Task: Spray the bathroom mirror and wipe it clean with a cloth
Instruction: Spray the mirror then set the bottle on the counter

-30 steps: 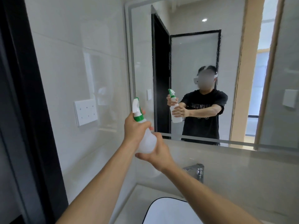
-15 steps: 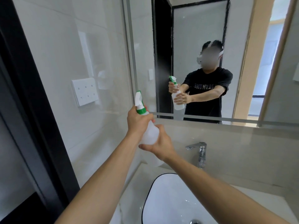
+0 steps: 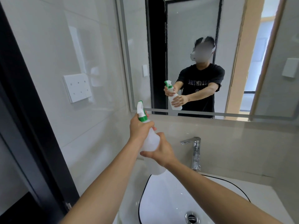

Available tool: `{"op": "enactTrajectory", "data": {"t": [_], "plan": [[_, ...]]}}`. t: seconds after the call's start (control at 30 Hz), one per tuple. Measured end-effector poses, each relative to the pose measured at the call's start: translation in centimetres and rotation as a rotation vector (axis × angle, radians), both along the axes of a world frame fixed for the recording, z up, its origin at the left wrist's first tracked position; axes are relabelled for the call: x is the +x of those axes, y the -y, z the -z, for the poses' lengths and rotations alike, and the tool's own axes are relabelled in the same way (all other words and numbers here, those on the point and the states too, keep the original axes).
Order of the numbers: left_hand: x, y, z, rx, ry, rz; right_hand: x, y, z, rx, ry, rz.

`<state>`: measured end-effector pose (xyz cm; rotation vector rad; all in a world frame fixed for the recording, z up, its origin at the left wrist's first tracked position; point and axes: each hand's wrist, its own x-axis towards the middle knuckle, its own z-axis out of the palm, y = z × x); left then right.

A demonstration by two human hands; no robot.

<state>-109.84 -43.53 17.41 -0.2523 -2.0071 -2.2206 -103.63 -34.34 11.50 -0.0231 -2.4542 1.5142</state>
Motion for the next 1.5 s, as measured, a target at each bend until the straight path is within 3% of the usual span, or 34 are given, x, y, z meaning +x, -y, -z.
{"op": "enactTrajectory", "data": {"t": [0.47, 0.73, 0.93, 1.23, 1.5], "plan": [[0.0, -5.0, 0.4, -0.092, -0.004, 0.133, 1.6, -3.4, 0.8, -0.044, 0.002, 0.164], [1.1, -8.1, -5.8, -0.098, -0.190, 0.253, 1.6, -6.7, -4.2, -0.023, -0.171, 0.256], [1.6, -10.2, -10.7, -0.108, -0.318, 0.225, 1.2, -8.7, -8.3, 0.002, -0.292, 0.310], [2.5, -12.2, -12.4, -0.034, -0.401, 0.293, 2.1, -10.6, -9.8, -0.013, -0.354, 0.334], [3.2, -14.8, -13.1, -0.087, -0.440, 0.382, 3.8, -12.1, -10.3, 0.000, -0.375, 0.419]]}}
